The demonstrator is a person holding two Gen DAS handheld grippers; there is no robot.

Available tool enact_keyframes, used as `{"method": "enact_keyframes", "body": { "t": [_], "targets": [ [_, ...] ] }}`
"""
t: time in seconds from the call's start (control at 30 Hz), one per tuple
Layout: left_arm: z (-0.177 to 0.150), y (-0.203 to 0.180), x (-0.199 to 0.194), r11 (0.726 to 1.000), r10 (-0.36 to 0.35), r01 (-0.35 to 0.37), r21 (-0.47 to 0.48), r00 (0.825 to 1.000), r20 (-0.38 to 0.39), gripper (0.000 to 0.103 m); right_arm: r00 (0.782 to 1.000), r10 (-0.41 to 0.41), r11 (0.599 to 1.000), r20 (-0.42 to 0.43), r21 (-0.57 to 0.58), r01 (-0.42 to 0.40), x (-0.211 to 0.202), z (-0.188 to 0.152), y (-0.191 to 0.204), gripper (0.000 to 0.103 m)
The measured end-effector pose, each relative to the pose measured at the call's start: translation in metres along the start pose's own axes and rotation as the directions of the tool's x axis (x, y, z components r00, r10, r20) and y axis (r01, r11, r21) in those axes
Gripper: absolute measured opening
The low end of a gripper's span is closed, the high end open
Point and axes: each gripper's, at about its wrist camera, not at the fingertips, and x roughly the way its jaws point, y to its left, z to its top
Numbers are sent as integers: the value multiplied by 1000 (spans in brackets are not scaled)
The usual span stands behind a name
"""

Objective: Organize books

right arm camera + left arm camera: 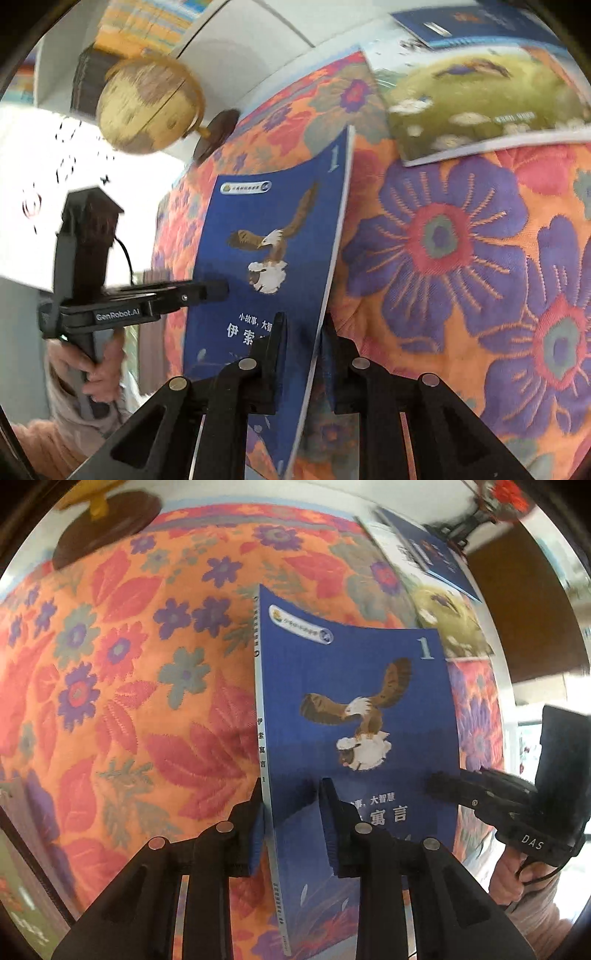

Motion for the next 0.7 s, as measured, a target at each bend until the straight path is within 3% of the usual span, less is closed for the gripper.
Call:
{"method": "enact_keyframes", "body": {
  "t": [0.27,0.7],
  "targets": [
    [-12,-4,-19,1000,5,-5,25,1000,23,24,998,-45,997,35,-58,47,-15,-3,26,18],
    [-29,12,-45,1000,21,-22,14,997,71,24,998,-63,987,24,-145,66,-12,-13,63,18]
  ]
}}
